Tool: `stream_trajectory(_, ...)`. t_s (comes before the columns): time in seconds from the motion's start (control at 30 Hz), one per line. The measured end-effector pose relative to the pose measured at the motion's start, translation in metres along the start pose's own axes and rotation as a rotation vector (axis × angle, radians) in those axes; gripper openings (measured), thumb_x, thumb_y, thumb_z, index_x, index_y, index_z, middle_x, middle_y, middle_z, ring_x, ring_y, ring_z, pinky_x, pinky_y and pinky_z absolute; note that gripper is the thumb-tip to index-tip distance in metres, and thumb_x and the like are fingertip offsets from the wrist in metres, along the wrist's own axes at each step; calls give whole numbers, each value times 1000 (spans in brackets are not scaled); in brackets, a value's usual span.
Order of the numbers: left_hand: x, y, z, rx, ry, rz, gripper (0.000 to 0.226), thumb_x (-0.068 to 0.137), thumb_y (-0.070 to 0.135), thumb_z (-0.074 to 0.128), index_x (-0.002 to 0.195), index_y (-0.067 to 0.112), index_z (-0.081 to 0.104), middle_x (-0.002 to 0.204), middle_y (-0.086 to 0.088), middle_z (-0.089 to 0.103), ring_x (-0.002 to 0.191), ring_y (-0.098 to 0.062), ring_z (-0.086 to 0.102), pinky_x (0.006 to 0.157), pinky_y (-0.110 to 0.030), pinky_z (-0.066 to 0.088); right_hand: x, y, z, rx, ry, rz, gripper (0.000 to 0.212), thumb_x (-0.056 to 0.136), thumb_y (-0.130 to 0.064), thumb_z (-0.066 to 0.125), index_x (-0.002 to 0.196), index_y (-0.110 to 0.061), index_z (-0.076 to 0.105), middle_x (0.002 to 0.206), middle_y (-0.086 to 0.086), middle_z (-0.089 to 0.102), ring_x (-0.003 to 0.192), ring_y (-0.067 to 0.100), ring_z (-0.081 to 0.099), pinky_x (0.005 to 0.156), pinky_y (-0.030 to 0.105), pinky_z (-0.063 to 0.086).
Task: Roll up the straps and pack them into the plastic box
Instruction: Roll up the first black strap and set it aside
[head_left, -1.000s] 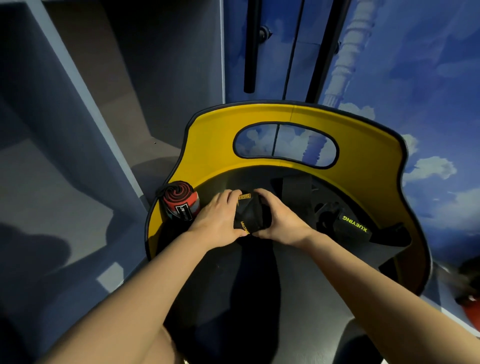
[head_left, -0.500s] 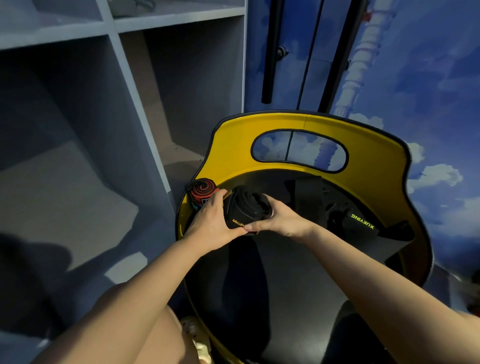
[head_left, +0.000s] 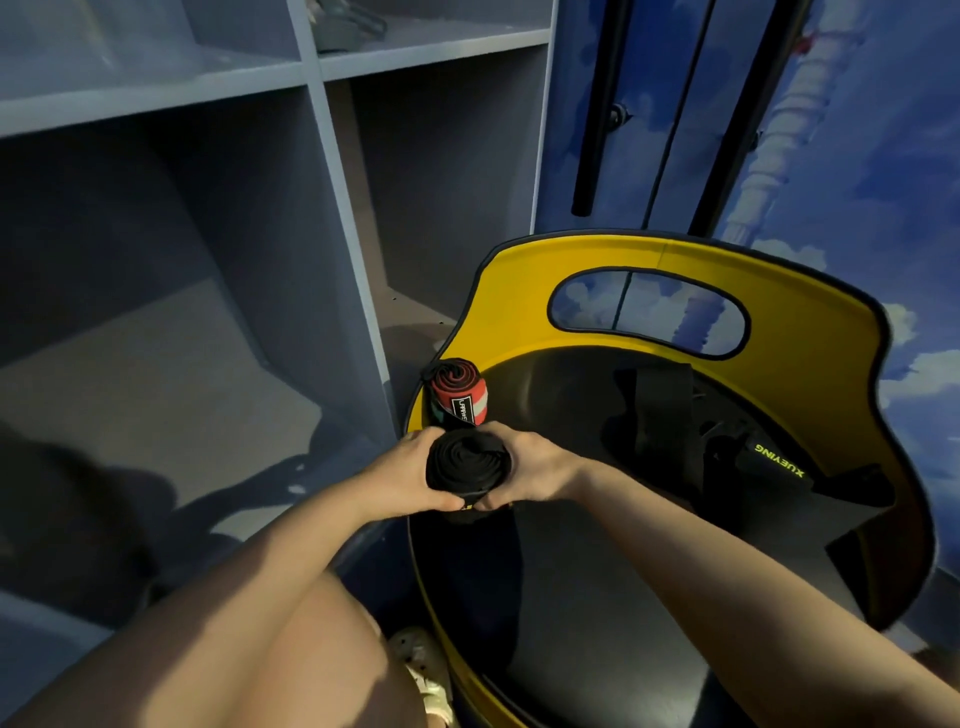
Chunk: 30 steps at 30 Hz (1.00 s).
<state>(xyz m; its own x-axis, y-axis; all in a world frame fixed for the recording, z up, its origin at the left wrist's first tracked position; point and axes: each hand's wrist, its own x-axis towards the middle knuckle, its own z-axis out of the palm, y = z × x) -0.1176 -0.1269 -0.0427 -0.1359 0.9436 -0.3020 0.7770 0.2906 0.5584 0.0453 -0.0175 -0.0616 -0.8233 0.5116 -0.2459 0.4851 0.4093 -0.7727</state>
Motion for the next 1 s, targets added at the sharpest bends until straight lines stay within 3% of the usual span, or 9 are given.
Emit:
stream_trajectory(0.2,17,-5,-2,138,33,-42,76,69,29,78,133,18,38,128,-5,49,117,-21,49,94,-31,43,35,-2,3,-171,-44,7,80,61,-17,84,130,-19,45,120,4,59,113,18,54,99,32,45)
stream_trajectory(0.43,54,-3,-9,226,100,-90,79,68,32,78,134,13,39,125,-8,40,123,-25,41,104,-39,39,61,3,-11,-128,42,-11,78,61,-9,83,130,-14,47,121,5,57,110,14,52,91,19,37)
stream_trajectory(0.63,65,-1,-9,345,98,-132,79,71,34,77,135,10,37,130,-9,39,126,-27,38,105,-39,38,61,16,-4,-117,172,-18,86,60,-19,87,131,-13,39,125,8,47,118,19,43,95,19,30)
stream_trajectory(0.77,66,2,-14,446,100,-133,80,73,35,76,137,9,36,133,-8,35,129,-26,33,106,-38,34,60,15,3,-141,223,6,86,61,-25,86,133,-12,41,127,9,46,121,23,43,104,30,34)
stream_trajectory(1.0,58,7,-4,554,133,-131,81,81,34,69,144,11,25,140,-6,28,132,-26,29,108,-39,30,48,16,19,-62,261,69,91,70,-20,81,144,-15,28,141,10,39,131,26,39,110,35,33)
